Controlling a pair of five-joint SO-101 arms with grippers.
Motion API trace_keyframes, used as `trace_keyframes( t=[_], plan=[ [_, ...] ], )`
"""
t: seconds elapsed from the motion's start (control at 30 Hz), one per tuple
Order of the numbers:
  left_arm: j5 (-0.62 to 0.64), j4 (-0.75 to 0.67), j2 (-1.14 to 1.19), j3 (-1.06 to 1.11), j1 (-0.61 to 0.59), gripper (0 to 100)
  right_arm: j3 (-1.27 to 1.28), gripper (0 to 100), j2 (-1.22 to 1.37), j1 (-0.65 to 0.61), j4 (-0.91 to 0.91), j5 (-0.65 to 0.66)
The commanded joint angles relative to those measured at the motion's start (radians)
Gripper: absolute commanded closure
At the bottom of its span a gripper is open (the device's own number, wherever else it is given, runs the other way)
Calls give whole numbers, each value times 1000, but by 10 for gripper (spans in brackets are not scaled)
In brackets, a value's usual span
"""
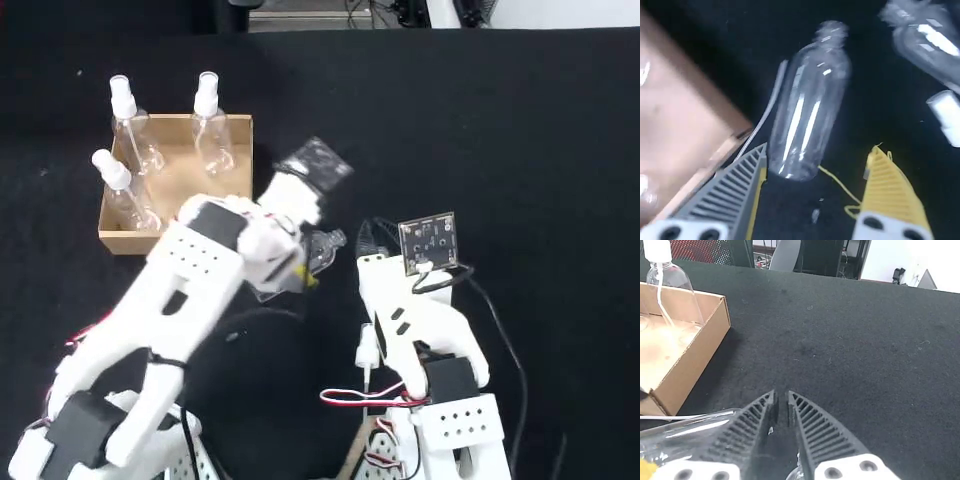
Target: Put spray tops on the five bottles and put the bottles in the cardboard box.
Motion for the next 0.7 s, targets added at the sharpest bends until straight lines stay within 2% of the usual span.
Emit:
trace_keyframes(
  t=[0.0,0.1,0.3,0.47,0.67],
  plan=[
    [-20,-94,64,-38,61,711,-13,987,-25,-5,-23,2],
    [-25,-140,169,-45,61,711,-13,987,-25,-5,-23,2],
    [-26,-146,327,-159,51,711,-15,987,-25,-5,-23,2],
    [-28,-141,431,-232,-5,711,-15,987,-25,-5,-23,2],
    [-74,-146,494,-243,-12,711,-16,987,-25,-5,-23,2]
  ],
)
